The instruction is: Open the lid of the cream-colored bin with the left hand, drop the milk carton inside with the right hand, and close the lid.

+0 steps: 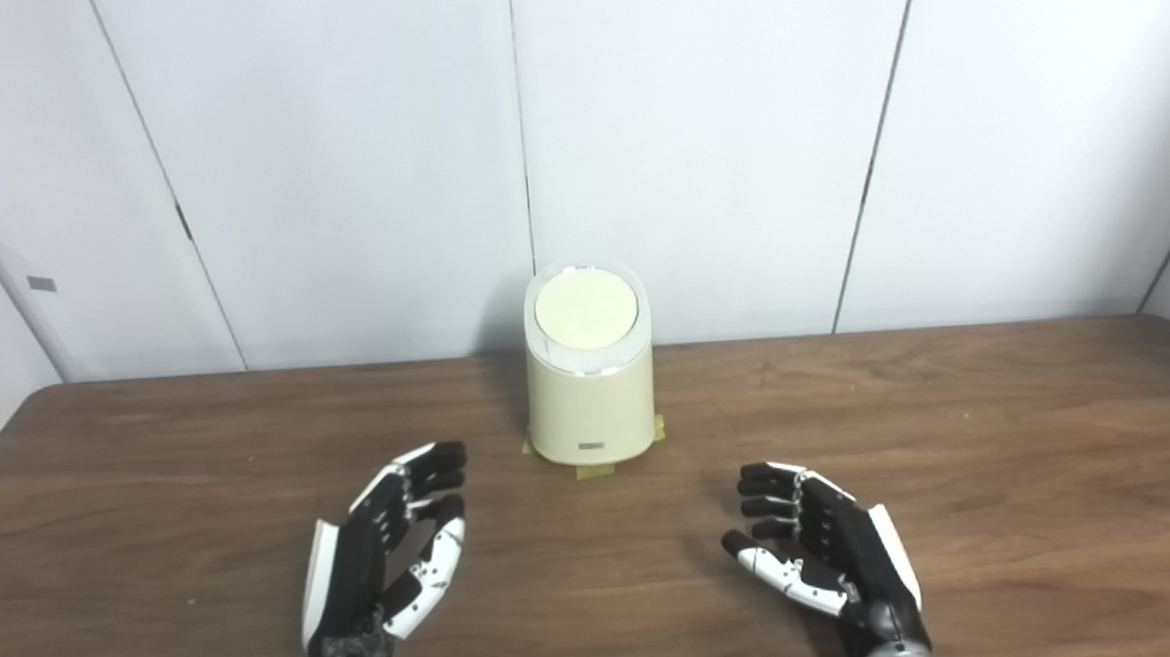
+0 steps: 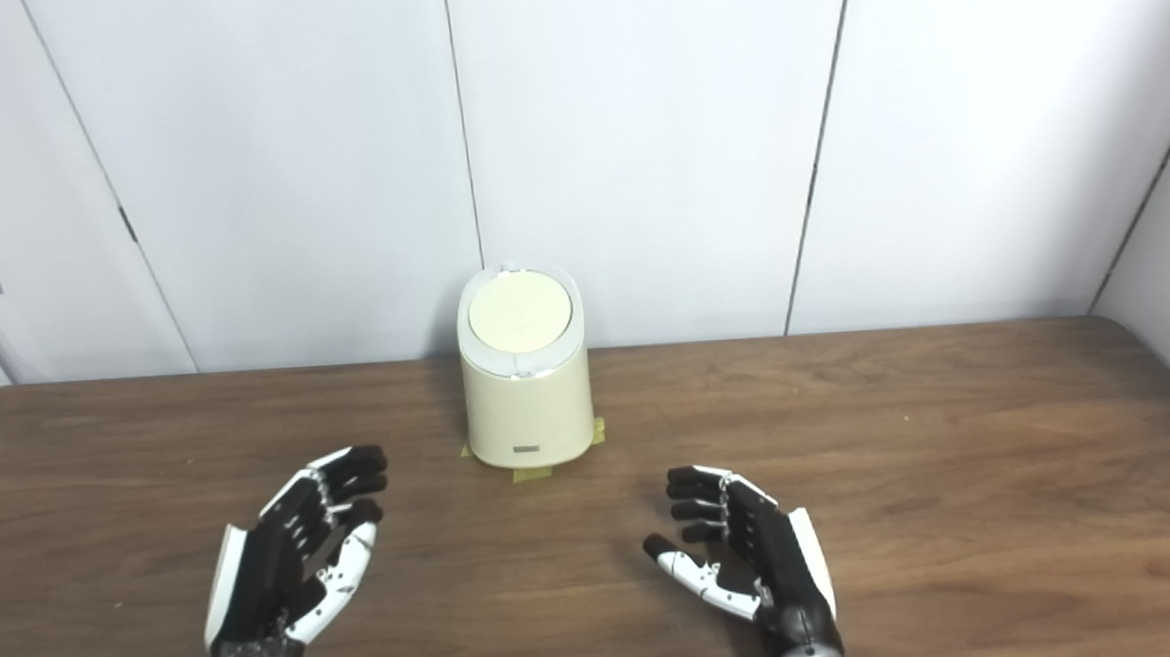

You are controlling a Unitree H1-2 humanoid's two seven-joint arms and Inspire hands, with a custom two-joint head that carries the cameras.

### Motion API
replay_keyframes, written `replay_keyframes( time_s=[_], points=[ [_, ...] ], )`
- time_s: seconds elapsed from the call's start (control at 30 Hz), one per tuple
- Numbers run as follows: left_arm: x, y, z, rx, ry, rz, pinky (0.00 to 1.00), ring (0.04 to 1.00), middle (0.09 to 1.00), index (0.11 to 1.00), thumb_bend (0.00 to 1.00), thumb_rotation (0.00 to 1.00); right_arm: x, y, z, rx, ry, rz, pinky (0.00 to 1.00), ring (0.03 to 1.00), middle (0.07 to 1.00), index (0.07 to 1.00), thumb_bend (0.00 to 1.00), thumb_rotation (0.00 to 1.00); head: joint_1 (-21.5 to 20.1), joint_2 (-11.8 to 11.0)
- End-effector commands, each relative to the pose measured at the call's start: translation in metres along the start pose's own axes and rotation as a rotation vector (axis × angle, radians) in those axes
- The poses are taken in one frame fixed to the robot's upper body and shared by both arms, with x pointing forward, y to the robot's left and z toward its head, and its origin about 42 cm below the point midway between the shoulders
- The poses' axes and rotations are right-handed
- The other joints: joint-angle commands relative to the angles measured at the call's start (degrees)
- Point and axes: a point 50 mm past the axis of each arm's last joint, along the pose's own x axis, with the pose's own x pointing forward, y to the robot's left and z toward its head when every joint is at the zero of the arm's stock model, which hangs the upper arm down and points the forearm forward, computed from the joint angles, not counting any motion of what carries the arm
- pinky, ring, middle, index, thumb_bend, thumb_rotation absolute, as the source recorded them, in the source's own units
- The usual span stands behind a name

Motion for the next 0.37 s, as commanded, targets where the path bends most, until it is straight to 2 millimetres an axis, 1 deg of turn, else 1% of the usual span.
replay_keyframes(
  time_s=[0.0, 0.07, 0.23, 0.33],
  points=[
    [0.0, 0.001, 0.001, -0.031, -0.038, 0.016, 0.65, 0.733, 0.751, 0.737, 0.17, 0.13, 0.002, -0.004, 0.008, 0.004, -0.05, -0.015, 0.6, 0.668, 0.69, 0.666, 0.32, 0.11, 0.11, -0.03],
    [-0.004, 0.004, -0.01, -0.03, -0.01, 0.014, 0.65, 0.729, 0.749, 0.735, 0.18, 0.1, 0.002, -0.006, 0.007, -0.001, -0.053, -0.014, 0.6, 0.668, 0.692, 0.668, 0.31, 0.1, 0.35, -0.07],
    [-0.013, 0.008, -0.029, -0.065, 0.077, 0.04, 0.66, 0.729, 0.742, 0.726, 0.21, 0.1, 0.002, -0.009, 0.004, 0.005, -0.054, -0.016, 0.6, 0.665, 0.69, 0.666, 0.31, 0.06, 0.71, -0.47],
    [-0.017, 0.009, -0.031, -0.085, 0.107, 0.047, 0.67, 0.744, 0.754, 0.732, 0.21, 0.11, 0.001, -0.01, 0.005, 0.019, -0.051, -0.016, 0.6, 0.667, 0.691, 0.667, 0.32, 0.05, 0.09, -0.3]
  ],
)
